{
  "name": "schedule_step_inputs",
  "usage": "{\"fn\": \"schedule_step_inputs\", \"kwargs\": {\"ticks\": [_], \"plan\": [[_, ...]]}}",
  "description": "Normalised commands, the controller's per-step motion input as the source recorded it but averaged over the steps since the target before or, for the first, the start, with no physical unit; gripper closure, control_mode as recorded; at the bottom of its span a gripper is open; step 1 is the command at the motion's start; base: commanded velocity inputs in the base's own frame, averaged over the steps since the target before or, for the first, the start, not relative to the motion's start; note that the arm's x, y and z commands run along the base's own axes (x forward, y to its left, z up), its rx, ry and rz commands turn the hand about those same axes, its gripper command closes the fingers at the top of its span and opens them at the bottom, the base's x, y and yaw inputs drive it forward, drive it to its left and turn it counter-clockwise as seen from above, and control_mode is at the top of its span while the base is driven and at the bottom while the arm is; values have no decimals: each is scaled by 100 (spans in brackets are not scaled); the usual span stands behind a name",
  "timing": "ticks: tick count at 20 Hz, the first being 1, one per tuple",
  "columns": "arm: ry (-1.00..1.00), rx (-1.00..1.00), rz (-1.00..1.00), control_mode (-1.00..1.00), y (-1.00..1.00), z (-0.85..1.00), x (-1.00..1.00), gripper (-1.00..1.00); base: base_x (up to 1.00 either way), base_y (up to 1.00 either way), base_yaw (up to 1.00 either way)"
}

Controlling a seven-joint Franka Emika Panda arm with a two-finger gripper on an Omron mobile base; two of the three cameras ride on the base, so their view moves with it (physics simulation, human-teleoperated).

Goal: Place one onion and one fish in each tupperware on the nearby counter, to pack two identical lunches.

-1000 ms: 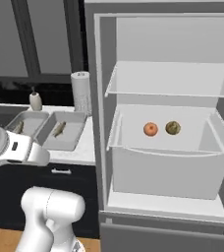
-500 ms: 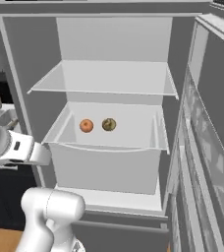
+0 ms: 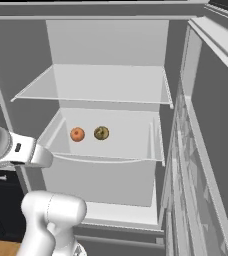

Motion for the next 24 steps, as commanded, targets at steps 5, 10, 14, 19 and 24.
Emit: {"fn": "schedule_step_inputs", "kwargs": {"ticks": [5, 10, 14, 19, 24], "plan": [[0, 9, 1, -100, -9, 0, 33, -100, 10, -3, 0], [-21, 15, 5, -100, 0, -8, 36, -100, 0, 0, 0], [-4, 2, 0, -100, 34, -24, 96, -100, 0, 0, 0], [8, 2, 0, -100, 5, -14, 82, -100, 0, 0, 0], [-12, 0, 0, -100, 0, -52, 51, -100, 0, 0, 0]]}}
